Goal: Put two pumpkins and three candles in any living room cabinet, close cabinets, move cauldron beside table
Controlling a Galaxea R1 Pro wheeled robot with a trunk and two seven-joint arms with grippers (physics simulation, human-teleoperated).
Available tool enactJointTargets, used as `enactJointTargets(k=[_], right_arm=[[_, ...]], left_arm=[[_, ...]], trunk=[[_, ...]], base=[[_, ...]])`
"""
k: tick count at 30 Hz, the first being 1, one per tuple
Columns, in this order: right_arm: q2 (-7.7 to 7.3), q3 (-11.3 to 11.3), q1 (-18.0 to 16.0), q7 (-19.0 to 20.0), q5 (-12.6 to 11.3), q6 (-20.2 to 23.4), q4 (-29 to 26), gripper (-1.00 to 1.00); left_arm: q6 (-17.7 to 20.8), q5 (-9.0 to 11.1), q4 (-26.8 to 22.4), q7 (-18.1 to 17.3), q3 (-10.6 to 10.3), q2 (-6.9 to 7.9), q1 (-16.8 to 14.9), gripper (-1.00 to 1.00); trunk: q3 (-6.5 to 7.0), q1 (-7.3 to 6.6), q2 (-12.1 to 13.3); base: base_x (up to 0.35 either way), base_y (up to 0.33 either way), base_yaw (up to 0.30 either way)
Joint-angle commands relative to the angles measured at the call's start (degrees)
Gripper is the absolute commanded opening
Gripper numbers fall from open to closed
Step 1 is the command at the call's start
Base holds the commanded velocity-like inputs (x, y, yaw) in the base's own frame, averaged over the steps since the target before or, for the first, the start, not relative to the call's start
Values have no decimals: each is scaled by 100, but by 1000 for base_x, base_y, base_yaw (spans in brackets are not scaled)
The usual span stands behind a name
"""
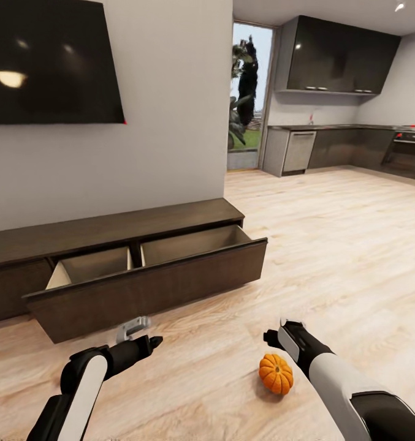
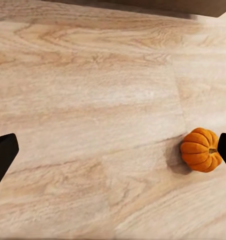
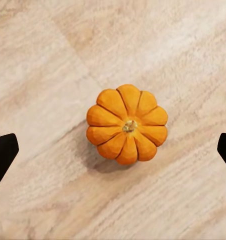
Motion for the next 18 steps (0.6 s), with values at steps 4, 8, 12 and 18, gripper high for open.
enactJointTargets(k=[4,8,12,18], right_arm=[[-3,43,3,-42,-58,23,-11,100],[-4,43,2,-38,-50,22,-11,100],[-9,43,3,-37,-50,23,-11,100],[-10,43,7,-37,-50,20,-11,100]], left_arm=[[23,66,-5,48,9,1,-4,100],[23,67,-5,39,9,2,-3,100],[23,62,-5,39,3,2,-3,100],[23,59,-5,39,0,2,-3,100]], trunk=[[-95,9,-8],[-183,19,-13],[-272,29,-19],[-405,45,-27]], base=[[0,0,0],[95,35,0],[276,99,0],[215,56,0]])
